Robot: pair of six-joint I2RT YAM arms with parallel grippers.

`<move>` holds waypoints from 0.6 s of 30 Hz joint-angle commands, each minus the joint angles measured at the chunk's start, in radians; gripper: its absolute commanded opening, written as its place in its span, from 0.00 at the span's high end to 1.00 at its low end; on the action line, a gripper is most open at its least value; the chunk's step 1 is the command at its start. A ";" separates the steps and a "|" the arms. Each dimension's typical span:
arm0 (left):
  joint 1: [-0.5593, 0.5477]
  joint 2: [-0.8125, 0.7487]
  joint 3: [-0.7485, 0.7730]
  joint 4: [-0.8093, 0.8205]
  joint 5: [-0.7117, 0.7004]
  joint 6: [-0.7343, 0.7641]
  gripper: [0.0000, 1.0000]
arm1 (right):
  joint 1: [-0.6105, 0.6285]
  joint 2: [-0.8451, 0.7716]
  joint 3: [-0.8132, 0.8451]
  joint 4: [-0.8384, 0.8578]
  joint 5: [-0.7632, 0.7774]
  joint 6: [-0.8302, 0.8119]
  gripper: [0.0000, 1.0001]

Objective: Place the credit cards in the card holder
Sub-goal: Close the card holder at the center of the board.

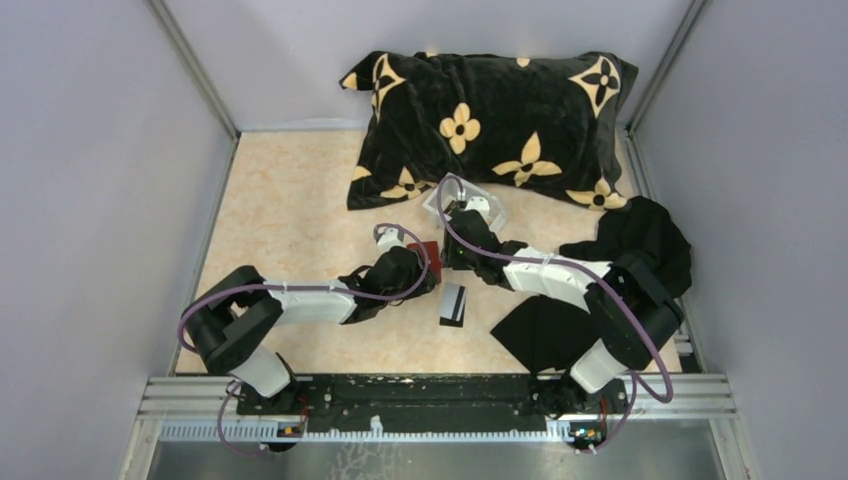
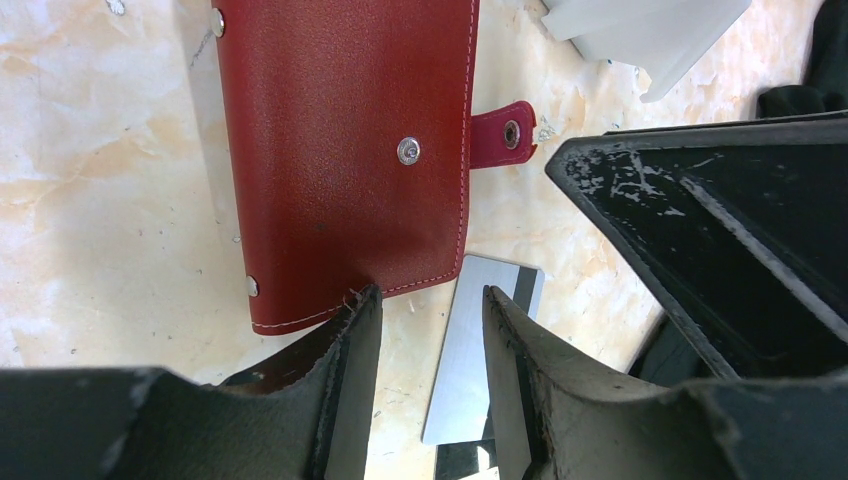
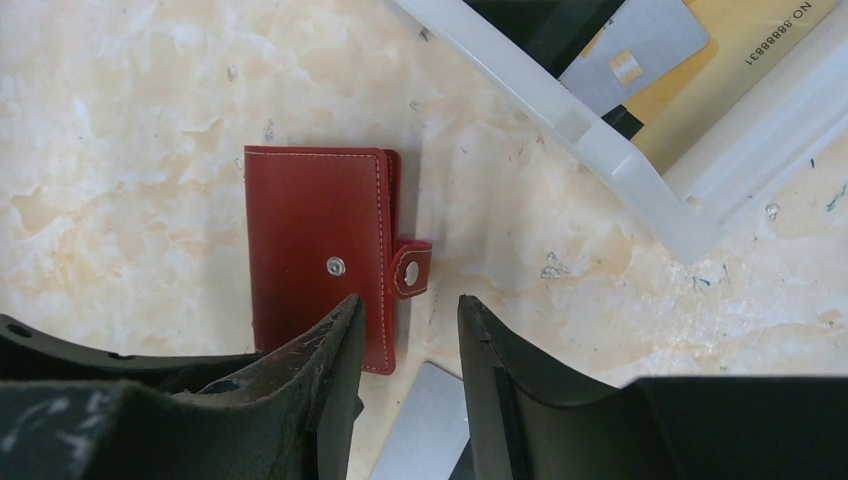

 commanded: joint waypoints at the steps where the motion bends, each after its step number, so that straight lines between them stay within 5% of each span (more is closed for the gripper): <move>1: -0.008 0.009 0.019 -0.014 -0.007 0.011 0.52 | -0.004 0.032 0.068 -0.011 0.014 -0.030 0.60; 18: -0.006 0.015 0.018 -0.006 0.003 0.014 0.52 | -0.004 0.098 0.126 -0.019 0.008 -0.054 0.68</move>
